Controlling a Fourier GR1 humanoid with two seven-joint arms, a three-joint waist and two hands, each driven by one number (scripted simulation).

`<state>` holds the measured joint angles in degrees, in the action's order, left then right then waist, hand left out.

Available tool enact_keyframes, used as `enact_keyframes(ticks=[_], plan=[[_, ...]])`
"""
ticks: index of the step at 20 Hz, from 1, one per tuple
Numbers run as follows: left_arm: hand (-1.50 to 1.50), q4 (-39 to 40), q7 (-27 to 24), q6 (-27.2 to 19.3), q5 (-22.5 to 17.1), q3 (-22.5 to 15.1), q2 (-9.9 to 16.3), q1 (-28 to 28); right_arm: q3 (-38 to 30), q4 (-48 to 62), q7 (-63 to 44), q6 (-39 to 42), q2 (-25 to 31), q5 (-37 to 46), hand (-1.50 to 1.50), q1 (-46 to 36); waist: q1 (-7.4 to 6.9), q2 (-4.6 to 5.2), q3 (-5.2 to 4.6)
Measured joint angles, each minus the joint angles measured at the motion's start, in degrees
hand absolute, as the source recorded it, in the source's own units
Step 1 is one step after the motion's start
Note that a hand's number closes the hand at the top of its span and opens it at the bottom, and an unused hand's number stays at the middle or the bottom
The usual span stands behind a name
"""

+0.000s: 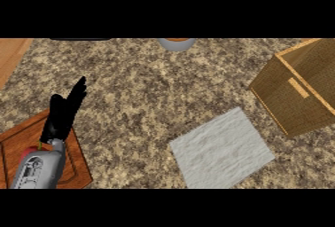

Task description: Pick the cupcake from the placemat and place it in the basket

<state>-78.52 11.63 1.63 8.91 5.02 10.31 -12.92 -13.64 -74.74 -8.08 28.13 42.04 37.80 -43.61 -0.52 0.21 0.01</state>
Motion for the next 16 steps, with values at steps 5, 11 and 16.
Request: enact_keyframes(ticks=[5, 11, 16], plan=[[0.00, 1.0, 0.0, 0.3, -0.1, 0.6, 0.5, -0.9, 0.9, 8.3, 7.9, -4.9, 0.3, 2.8, 1.50, 0.9, -0.02, -0.01, 0.01], [0.00, -0.5, 1.5, 1.1, -0.9, 0.8, 0.5, -1.0, -0.5, 17.6, 8.7, -6.8, -3.2, 1.9, -1.50, -0.3, -0.32, 0.01, 0.00], [0.00, -2.0, 1.7, 0.8, -0.6, 0.6, 0.2, 0.5, -2.5, 22.0, 11.0, -9.0, -5.7, -0.2, -1.50, 0.6, -0.11, -0.07, 0.01]])
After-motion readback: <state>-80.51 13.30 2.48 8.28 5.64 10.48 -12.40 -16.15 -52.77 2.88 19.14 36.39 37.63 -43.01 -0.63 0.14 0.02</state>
